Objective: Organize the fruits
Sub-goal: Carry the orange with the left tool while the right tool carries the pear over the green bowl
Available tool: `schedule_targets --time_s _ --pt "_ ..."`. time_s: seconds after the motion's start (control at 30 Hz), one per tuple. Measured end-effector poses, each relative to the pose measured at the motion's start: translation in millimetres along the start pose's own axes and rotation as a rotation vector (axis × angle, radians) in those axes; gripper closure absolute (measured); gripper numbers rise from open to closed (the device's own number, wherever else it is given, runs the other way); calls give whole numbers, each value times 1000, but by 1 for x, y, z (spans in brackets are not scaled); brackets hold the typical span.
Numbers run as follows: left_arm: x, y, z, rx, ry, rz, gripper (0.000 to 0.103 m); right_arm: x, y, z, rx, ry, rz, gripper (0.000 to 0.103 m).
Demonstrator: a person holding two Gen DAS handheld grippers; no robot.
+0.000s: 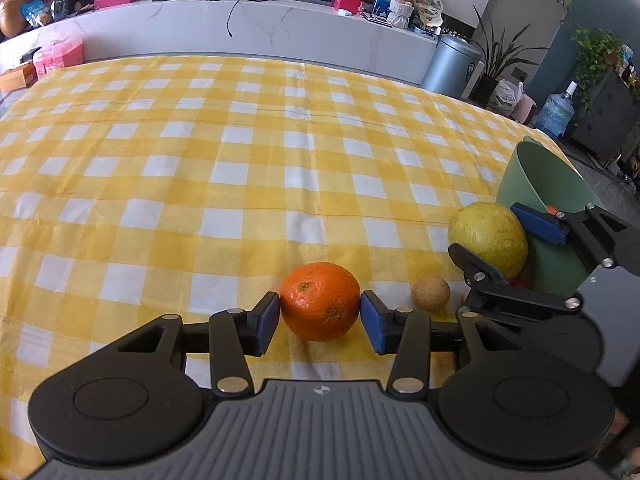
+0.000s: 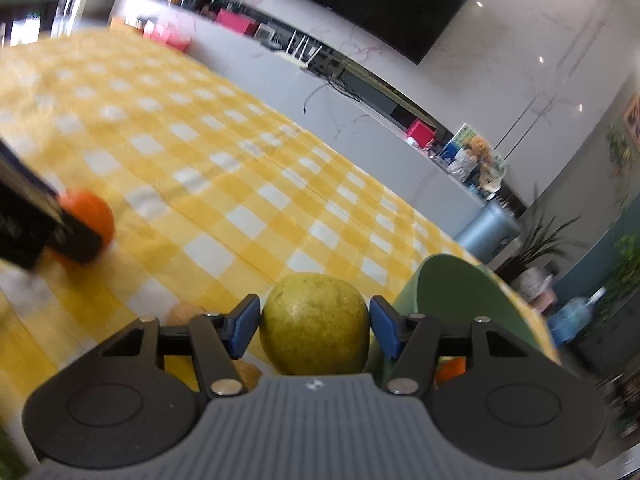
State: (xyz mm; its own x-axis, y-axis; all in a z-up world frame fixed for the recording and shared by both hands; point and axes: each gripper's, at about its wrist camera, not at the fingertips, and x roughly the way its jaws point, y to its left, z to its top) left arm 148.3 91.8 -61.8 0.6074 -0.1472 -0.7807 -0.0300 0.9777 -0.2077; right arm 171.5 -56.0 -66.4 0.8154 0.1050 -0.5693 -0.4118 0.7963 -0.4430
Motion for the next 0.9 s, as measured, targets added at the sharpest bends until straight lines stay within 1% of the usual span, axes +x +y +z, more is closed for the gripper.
schedule_targets --time_s 0.1,0.2,0.3,0.4,0.57,0.7,0.8,0.9 --pt "0 0 0 1 -1 0 51 -9 -7 3 72 -54 56 46" --pt "0 0 0 1 -1 0 51 -14 -19 7 180 -99 136 46" --pt "1 -1 1 4 -3 -1 51 -13 -30 7 292 -108 218 46" --pt "1 -1 1 4 -3 -1 51 -11 -40 5 383 -93 260 46" --pt "2 -4 2 13 -11 0 53 -15 -50 1 457 -97 296 46" --pt "0 -3 2 7 -22 1 54 -23 -58 -2 497 -112 345 46" --pt "-4 -3 3 11 -53 4 55 -26 -63 -3 523 -110 369 46" --pt "-11 -5 4 15 -92 -12 55 -28 -69 -5 554 -107 392 46"
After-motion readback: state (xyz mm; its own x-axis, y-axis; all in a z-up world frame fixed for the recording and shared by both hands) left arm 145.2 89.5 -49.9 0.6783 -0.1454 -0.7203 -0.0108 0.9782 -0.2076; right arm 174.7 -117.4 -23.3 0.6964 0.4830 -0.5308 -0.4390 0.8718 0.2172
